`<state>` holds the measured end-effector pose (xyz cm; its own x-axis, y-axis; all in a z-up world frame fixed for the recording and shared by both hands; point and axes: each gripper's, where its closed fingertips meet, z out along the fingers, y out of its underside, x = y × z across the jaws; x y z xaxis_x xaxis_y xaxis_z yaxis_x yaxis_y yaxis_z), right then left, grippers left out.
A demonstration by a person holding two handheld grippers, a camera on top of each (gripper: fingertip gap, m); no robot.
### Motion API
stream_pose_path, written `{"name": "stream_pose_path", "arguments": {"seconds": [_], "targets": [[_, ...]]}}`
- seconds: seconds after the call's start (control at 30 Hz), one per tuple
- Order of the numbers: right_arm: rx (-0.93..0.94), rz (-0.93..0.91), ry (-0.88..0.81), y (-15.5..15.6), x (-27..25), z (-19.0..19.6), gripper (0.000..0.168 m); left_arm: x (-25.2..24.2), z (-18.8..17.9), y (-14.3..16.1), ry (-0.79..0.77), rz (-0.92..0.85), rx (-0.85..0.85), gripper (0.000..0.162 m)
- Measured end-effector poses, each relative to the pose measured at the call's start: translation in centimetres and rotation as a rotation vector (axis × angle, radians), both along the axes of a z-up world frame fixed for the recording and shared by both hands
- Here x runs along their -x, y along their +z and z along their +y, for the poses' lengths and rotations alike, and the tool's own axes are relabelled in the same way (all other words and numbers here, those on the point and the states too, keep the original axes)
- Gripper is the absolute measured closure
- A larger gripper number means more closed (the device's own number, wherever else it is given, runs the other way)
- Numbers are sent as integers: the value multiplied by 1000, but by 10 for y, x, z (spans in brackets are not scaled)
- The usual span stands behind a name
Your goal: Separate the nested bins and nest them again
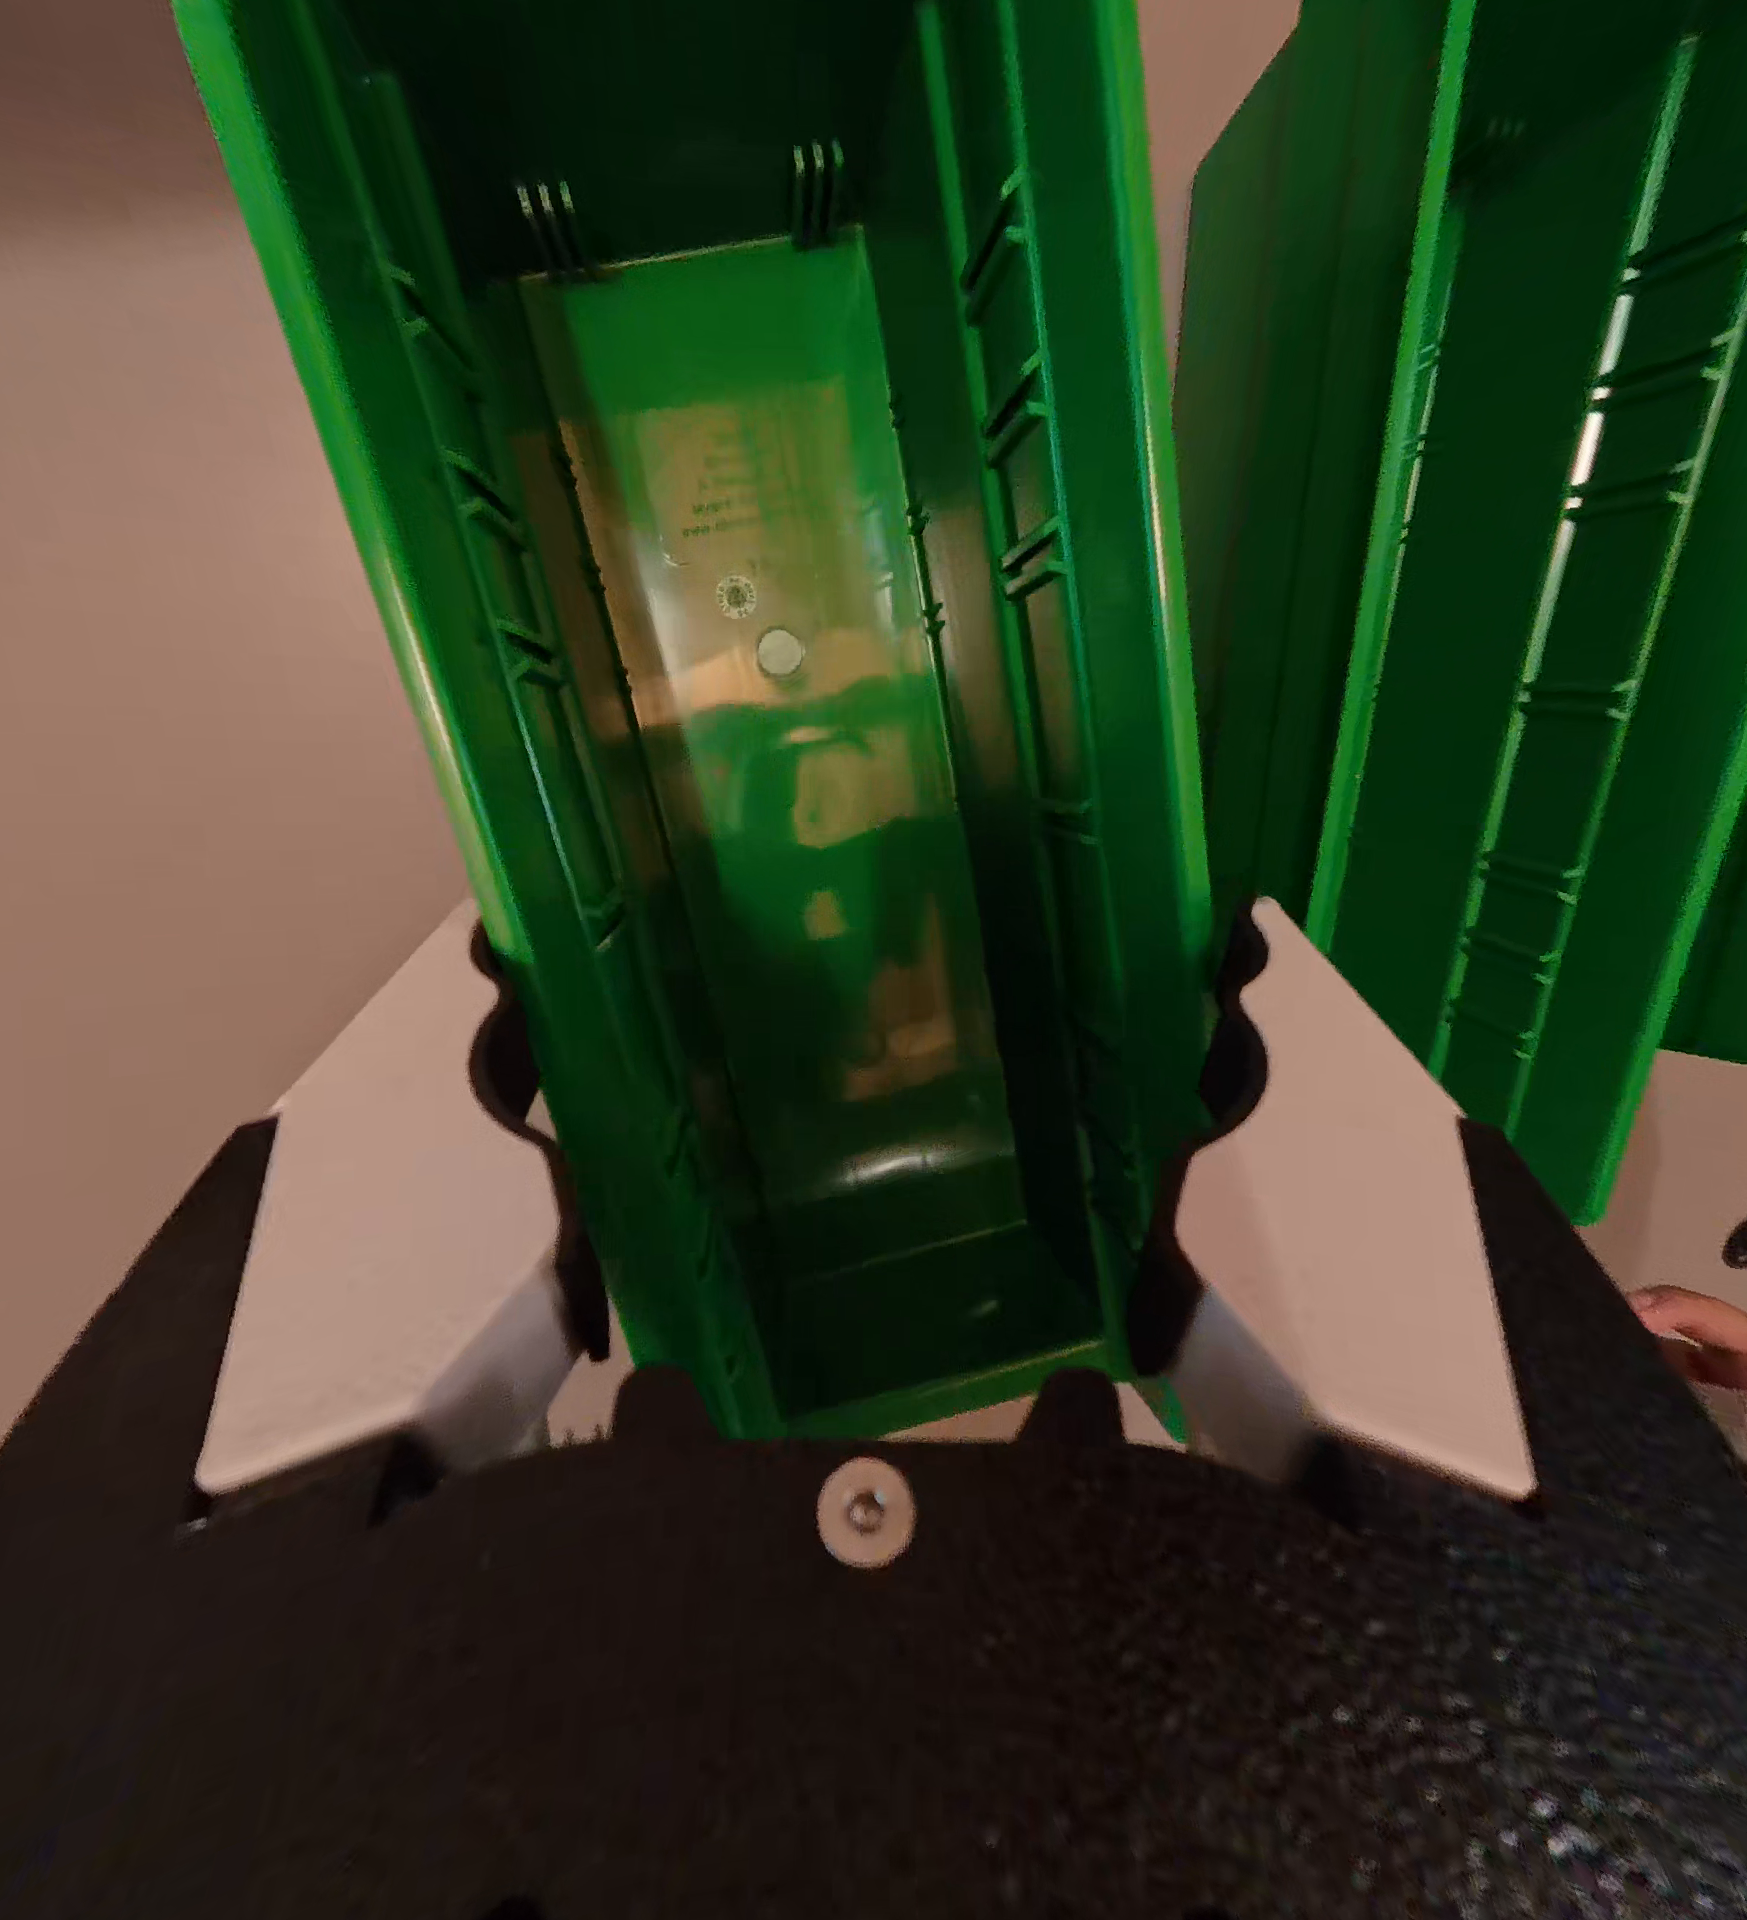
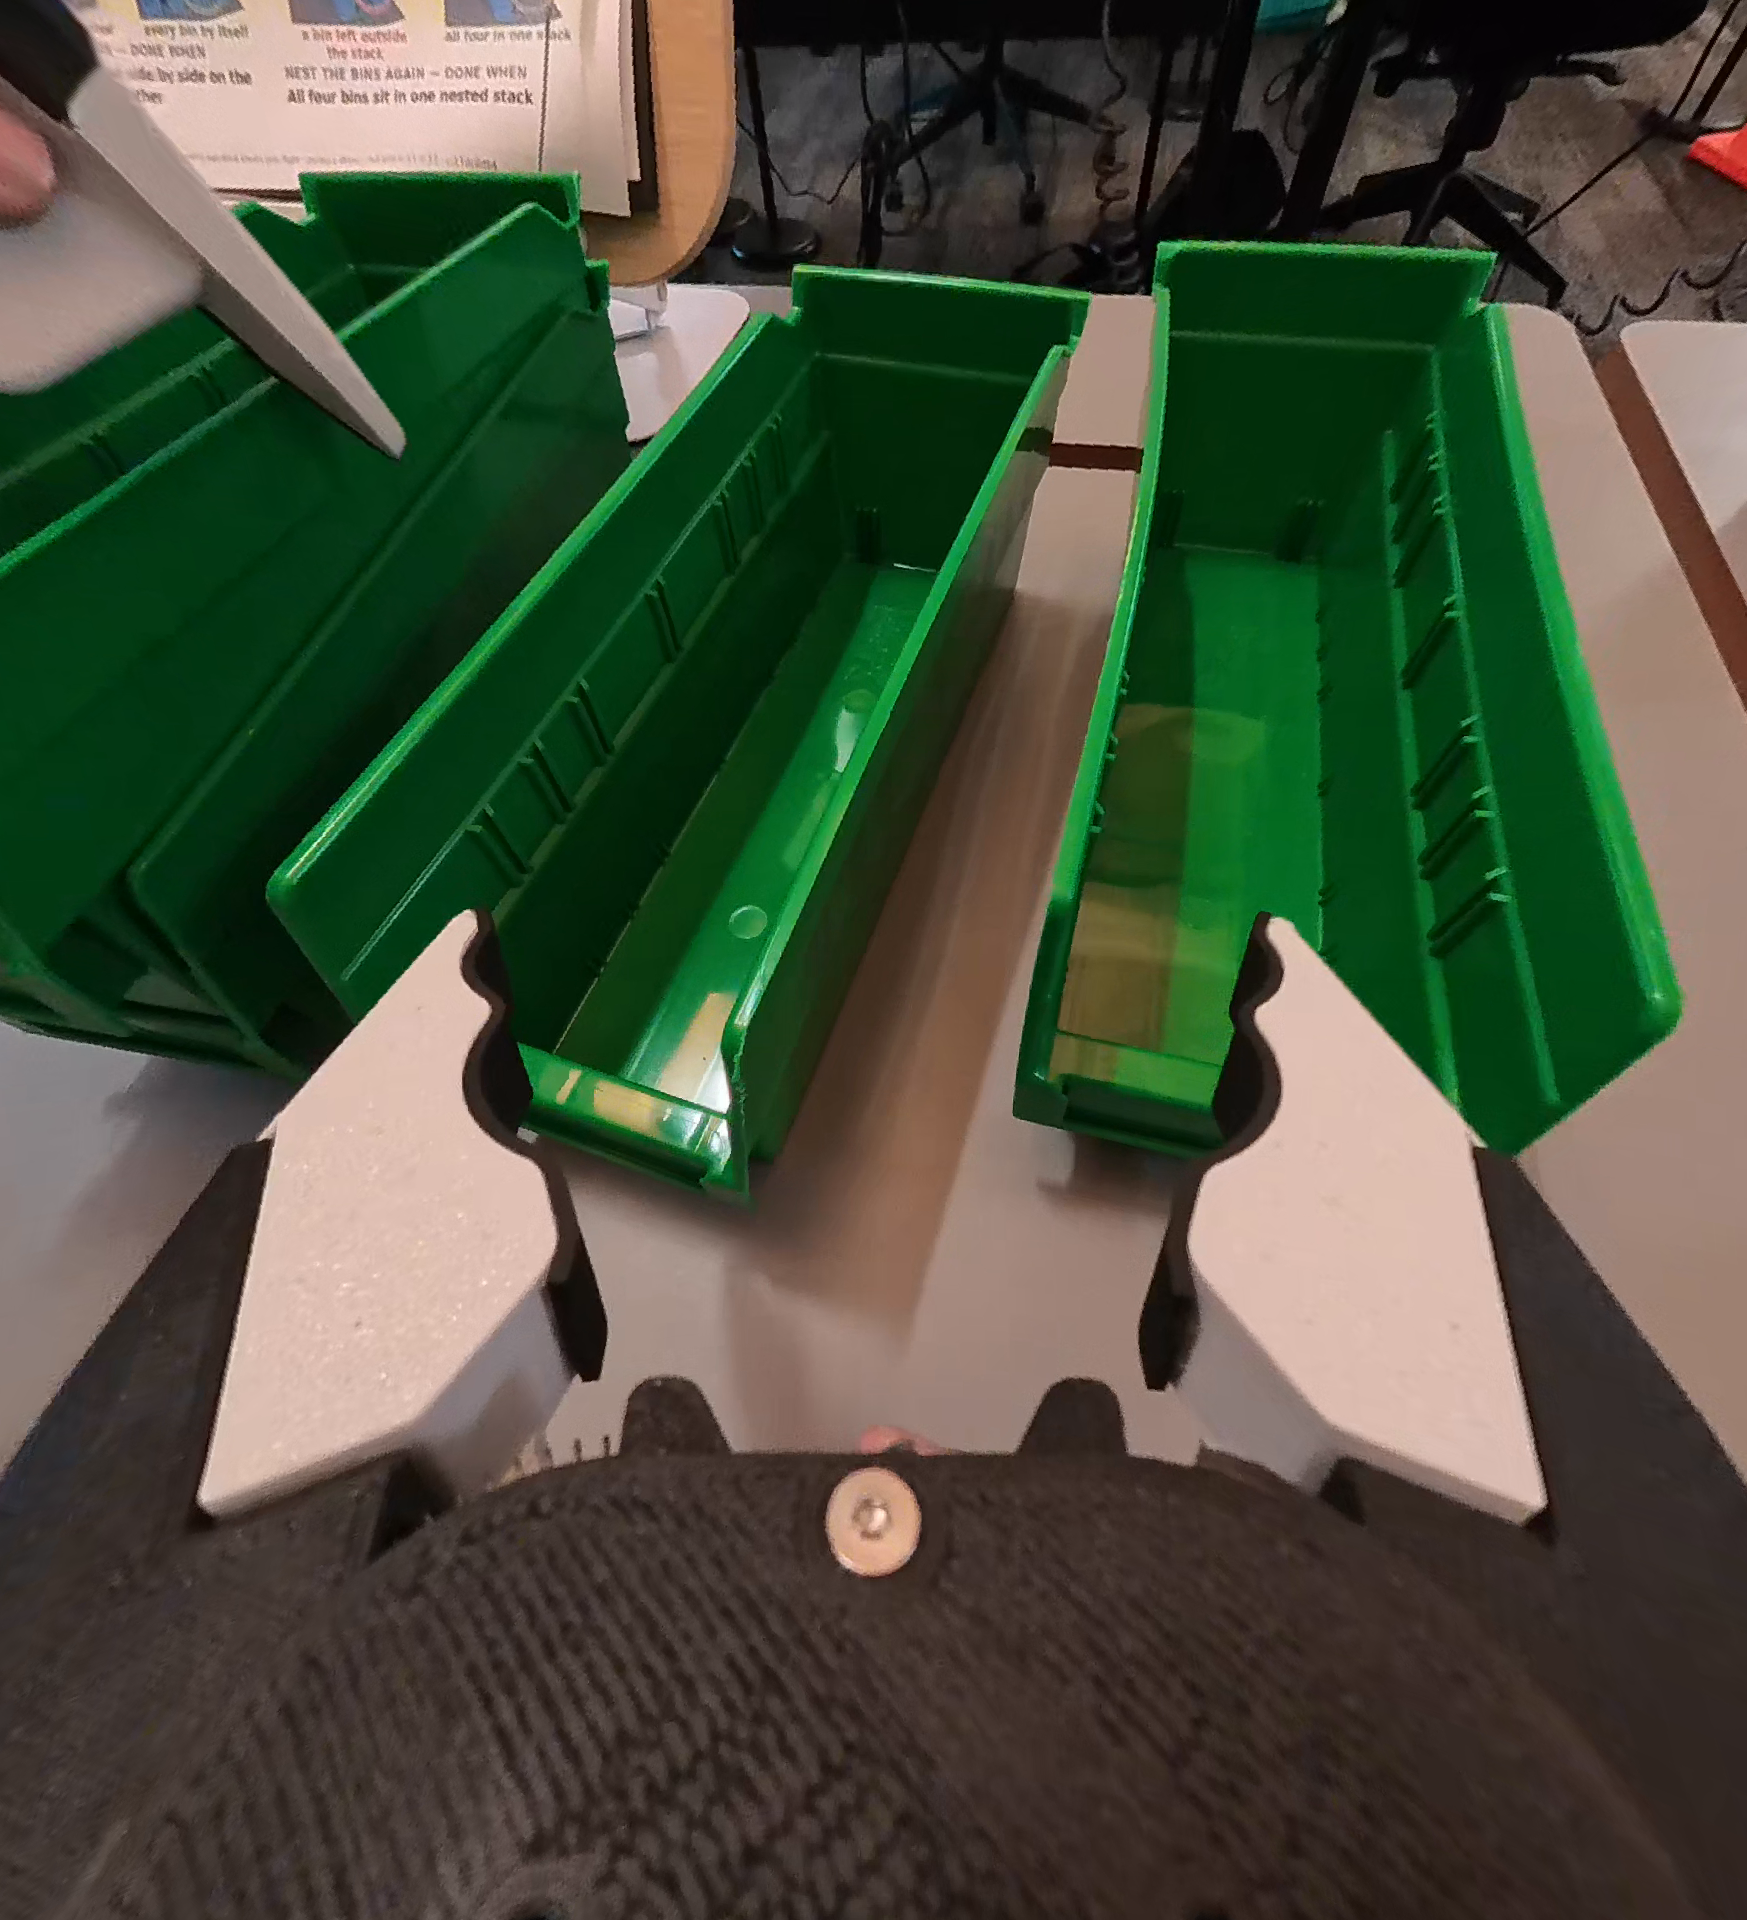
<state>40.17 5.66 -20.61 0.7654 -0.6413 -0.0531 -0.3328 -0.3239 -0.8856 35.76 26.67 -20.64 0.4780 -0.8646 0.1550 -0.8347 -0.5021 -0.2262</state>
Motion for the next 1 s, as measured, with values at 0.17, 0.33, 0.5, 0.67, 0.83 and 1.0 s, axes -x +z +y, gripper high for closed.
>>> {"name": "stream_pose_path", "arguments": {"seconds": [0.17,0.33,0.5,0.67,0.83,1.0], "targets": [[-6,-4,-8,2,-2,-4,33,1,3,-10,-17,107,-37,26],[-14,15,-15,-1,-5,-8,34,0,5,-8,-25,120,-21,42],[-22,22,-13,-2,-6,-8,34,0,5,-4,-4,100,20,55],[-25,20,-12,-1,-6,-8,34,-7,8,11,12,42,9,59],[-17,21,-9,-2,-4,-7,34,-17,8,38,5,-26,-40,57],[-17,7,-10,2,-3,-9,34,-14,10,18,3,-12,-48,56]]}}
